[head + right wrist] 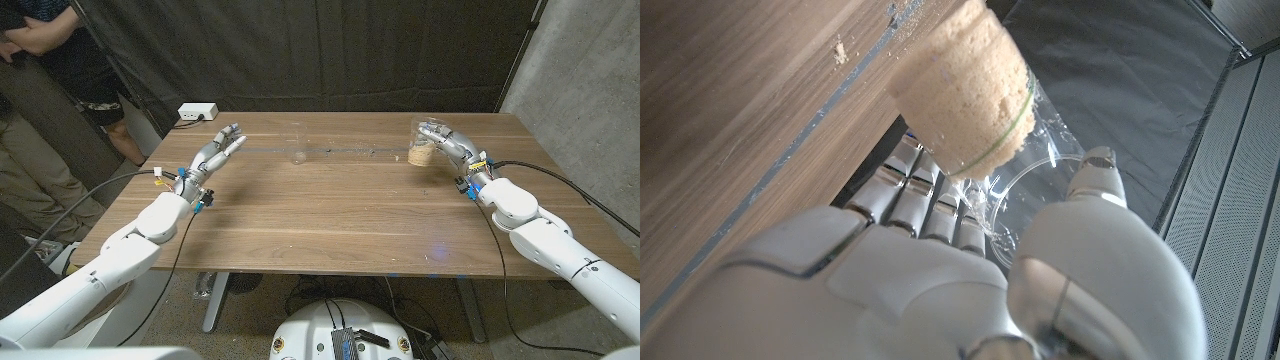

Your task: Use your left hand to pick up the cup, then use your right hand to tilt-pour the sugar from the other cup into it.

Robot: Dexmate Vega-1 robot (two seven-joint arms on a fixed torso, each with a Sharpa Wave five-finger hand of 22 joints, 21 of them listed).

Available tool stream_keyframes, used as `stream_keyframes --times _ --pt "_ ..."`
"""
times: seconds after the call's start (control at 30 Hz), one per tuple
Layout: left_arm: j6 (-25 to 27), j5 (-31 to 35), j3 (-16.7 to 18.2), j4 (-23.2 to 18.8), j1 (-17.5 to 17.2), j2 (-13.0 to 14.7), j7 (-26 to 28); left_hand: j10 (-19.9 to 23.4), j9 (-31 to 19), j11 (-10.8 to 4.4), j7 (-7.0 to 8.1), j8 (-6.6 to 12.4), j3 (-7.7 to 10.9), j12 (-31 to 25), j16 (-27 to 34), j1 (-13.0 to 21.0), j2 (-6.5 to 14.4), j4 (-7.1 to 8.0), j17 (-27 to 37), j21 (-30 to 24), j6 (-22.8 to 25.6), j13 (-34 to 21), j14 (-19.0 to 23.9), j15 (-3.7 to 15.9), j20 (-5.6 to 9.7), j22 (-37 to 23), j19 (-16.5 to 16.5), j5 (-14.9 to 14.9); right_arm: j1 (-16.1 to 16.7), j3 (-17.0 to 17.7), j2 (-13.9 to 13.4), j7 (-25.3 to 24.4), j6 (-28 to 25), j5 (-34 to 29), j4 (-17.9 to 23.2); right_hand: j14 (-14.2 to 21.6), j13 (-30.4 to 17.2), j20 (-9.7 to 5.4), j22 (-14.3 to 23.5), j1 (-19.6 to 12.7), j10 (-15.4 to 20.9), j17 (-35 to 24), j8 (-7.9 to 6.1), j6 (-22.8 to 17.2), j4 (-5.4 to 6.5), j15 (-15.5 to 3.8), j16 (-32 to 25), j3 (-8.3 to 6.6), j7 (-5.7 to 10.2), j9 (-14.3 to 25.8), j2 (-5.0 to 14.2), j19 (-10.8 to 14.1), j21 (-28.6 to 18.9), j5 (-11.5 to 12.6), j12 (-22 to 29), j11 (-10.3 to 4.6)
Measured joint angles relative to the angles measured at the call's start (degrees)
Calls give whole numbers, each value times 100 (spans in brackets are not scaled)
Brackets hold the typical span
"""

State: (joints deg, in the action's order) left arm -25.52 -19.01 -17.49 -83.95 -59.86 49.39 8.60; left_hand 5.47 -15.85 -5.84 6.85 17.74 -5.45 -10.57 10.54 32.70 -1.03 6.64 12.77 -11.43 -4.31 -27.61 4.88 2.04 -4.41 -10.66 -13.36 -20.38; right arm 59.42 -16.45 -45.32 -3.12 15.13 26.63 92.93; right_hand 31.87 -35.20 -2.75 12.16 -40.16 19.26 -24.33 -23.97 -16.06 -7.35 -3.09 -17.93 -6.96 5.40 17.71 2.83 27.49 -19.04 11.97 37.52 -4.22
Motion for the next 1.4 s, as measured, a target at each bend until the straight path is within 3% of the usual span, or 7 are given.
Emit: stream_keyframes --times 0.17,1.03,1.4 --pt "-2 18 -19 138 111 38 -115 -114 0 -2 -26 -81 -56 0 0 -2 -2 4 -10 21 -150 27 -92 12 -43 0 104 0 9 0 -1 -44 -32 -33 40 0 -26 0 0 0 0 -27 0 -21 0 0 0 0 -21 0 -1 0 0 0 21 0" --pt "-60 190 -139 879 667 132 -551 -268 1 -32 -40 -81 -200 -27 0 44 -304 -85 -26 21 -224 79 -204 0 -42 -2 183 -45 22 -18 25 -229 -170 -176 193 51 -81 0 1 4 32 -54 6 -72 0 -9 47 0 -9 -1 1 0 -1 -45 44 -30" --pt "-465 343 -305 1726 1155 -119 -770 -223 1 -30 -62 -81 -262 -90 33 45 -304 -71 -26 -4 -203 106 -204 0 4 -16 102 -90 33 -20 -30 -276 -271 -236 314 50 -85 0 1 32 31 -80 13 -88 0 -9 47 1 7 26 14 0 -4 -45 85 -29"
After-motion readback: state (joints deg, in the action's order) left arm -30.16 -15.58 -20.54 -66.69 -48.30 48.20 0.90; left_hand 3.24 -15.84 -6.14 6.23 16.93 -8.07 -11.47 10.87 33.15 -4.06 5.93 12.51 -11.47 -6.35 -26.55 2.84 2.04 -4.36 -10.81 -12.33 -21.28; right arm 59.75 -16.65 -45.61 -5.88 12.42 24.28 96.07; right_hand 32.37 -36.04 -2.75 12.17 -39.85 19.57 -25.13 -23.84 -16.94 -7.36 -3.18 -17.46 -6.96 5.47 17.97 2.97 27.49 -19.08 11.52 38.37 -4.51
